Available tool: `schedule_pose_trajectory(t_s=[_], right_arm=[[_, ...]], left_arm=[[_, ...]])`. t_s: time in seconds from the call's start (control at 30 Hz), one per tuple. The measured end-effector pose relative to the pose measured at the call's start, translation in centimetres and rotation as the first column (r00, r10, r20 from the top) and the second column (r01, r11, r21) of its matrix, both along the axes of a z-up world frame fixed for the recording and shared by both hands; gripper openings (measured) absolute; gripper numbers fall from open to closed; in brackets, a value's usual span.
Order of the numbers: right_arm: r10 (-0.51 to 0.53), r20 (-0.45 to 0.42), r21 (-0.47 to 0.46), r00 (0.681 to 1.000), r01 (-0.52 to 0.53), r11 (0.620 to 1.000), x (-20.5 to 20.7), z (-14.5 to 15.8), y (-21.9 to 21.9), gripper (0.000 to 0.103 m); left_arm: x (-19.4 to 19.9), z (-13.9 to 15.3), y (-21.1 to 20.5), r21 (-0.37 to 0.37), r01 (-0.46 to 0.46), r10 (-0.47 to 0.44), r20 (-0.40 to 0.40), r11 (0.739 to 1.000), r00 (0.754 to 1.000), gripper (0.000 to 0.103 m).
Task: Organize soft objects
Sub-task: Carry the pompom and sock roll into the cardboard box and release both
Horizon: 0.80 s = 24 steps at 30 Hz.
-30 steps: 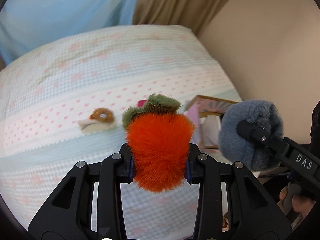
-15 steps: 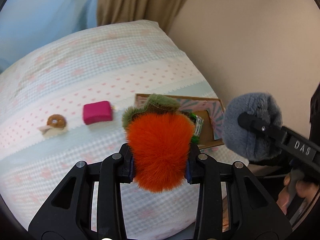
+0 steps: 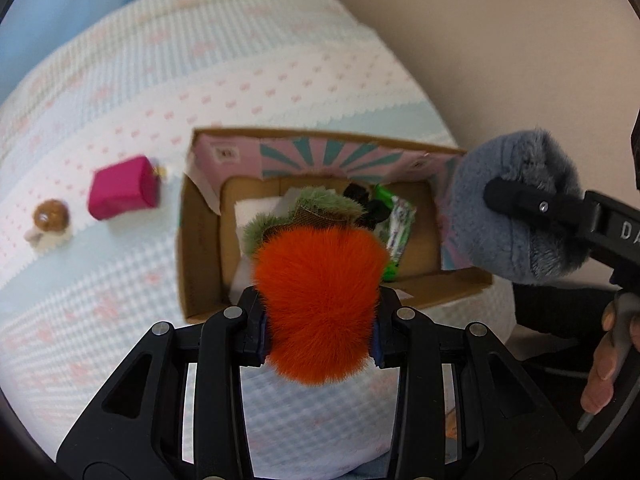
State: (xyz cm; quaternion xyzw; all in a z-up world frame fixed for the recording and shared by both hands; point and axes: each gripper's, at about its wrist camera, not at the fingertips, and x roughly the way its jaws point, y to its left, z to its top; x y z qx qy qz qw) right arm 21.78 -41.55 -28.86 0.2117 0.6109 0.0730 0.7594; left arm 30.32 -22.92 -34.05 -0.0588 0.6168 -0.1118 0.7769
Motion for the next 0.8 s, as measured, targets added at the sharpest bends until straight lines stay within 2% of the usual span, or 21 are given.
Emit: schedule_pose_trajectory(t_s=[0.17,0.4,0.5,0.53,0.57,0.6,0.63,0.7,0.8], right_arm=[[0.058,-0.058,0.035,0.997,-0.057,0.998,2.9,-4.0,1.0,0.049],[0.140,-0.124,0.035,0.982,-0.136,0.990,5.3,-8.0,3.1,0.052],[0.164,-0.141,0.045,0.976,-0.159,0.986,5.9,-9.0,3.8,0.054],[0.167,-0.142,0.052,0.976,-0.161,0.986,6.0,-9.3,4.0,0.058],[0.169,-0.147,0.066,0.975,-0.161,0.985,6.1,-9.6,4.2,0.061],[0.168,-0.156,0.079,0.973,-0.157,0.984,6.2,-10.1,4.3,0.068],[0.167,-0.155,0.081,0.974,-0.156,0.984,6.3,-10.1,4.4,0.081],[0.170,-0.134,0.067,0.976,-0.162,0.985,6.3,-10.2,4.4,0.101],[0.183,-0.122,0.026,0.976,-0.181,0.983,6.1,-10.3,4.2,0.103]], left_arm=[[1.8,-3.7,-0.5,0.024,-0.027,0.028,-0.068,0.999,0.997,0.032],[3.0,-7.8,-1.0,0.094,0.014,0.002,-0.168,0.995,0.986,0.032],[3.0,-8.3,-1.3,0.118,0.049,-0.027,-0.177,0.992,0.984,0.040],[3.1,-8.4,-1.5,0.117,0.062,-0.041,-0.176,0.991,0.984,0.049],[3.2,-8.4,-1.7,0.121,0.071,-0.050,-0.174,0.990,0.984,0.073],[3.3,-8.4,-1.9,0.138,0.083,-0.059,-0.170,0.987,0.984,0.088],[3.3,-8.4,-2.0,0.155,0.092,-0.066,-0.164,0.984,0.984,0.102],[3.3,-8.4,-2.1,0.179,0.113,-0.084,-0.160,0.977,0.984,0.103],[3.5,-9.0,-1.7,0.188,0.128,-0.094,-0.178,0.974,0.980,0.103]])
